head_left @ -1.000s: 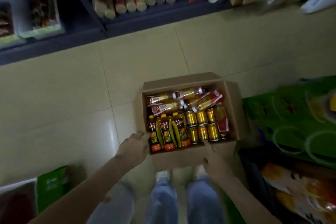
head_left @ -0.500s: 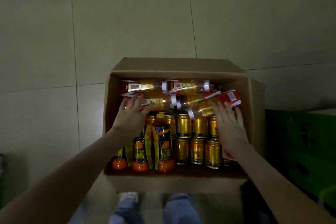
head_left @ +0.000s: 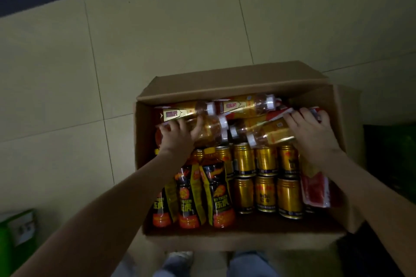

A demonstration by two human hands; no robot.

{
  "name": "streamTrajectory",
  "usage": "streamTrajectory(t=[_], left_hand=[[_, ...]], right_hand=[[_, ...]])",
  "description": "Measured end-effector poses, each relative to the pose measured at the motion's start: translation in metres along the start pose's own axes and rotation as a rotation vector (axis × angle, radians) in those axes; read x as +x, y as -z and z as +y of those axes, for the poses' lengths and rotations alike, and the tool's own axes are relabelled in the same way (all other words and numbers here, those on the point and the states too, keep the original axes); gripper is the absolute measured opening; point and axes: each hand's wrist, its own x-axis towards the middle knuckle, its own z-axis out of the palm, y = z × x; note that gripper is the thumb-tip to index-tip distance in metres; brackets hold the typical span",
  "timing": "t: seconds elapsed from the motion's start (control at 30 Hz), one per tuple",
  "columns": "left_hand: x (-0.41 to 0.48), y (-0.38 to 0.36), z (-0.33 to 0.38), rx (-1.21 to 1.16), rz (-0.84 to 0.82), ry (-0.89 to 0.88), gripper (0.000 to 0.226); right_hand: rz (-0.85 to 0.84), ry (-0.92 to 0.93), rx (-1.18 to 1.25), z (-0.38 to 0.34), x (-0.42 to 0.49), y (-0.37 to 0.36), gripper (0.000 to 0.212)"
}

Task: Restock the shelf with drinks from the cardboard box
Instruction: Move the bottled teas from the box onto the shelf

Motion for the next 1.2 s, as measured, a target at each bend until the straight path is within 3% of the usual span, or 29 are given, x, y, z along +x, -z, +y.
streamTrajectory(t=[0.13, 0.23, 0.37, 0.5, 0.7, 0.83, 0.93, 1.1, 1.2], left_hand=[[-0.036, 0.034, -0.015, -0.289, -0.105, 0.062, 0.086], [-0.092, 0.065, -0.031, -0.546, -0.069, 0.030, 0.088], [-0.182, 0.130, -0.054, -0.915, -0.084, -0.075, 0.093], [-0.278, 0.219, -0.072, -1.174, -0.072, -0.226, 0.085], [-0.435, 0.346, -0.075, -1.095, 0.152, -0.441, 0.076], [-0.530, 0.401, -0.060, -1.108, 0.200, -0.627, 0.079], [-0.591, 0.426, -0.032, -1.177, 0.138, -0.752, 0.085], [-0.706, 0.443, 0.036, -1.151, 0.134, -1.041, 0.068], [-0.769, 0.444, 0.078, -1.098, 0.201, -1.150, 0.081]], right_hand=[[-0.181, -0.398, 0.484, -0.007, -0.039, 0.057, 0.075], [-0.181, -0.702, 0.954, -0.019, -0.095, 0.116, 0.077], [-0.109, -0.899, 1.277, -0.039, -0.165, 0.208, 0.072], [-0.076, -0.975, 1.507, -0.049, -0.236, 0.316, 0.065], [0.248, -1.104, 1.780, -0.063, -0.362, 0.470, 0.050], [0.450, -1.104, 1.895, -0.081, -0.456, 0.547, 0.050], [0.569, -1.078, 1.905, -0.094, -0.527, 0.581, 0.050], [0.809, -0.972, 1.941, -0.110, -0.656, 0.608, 0.063], [0.895, -0.892, 1.932, -0.119, -0.736, 0.602, 0.074]])
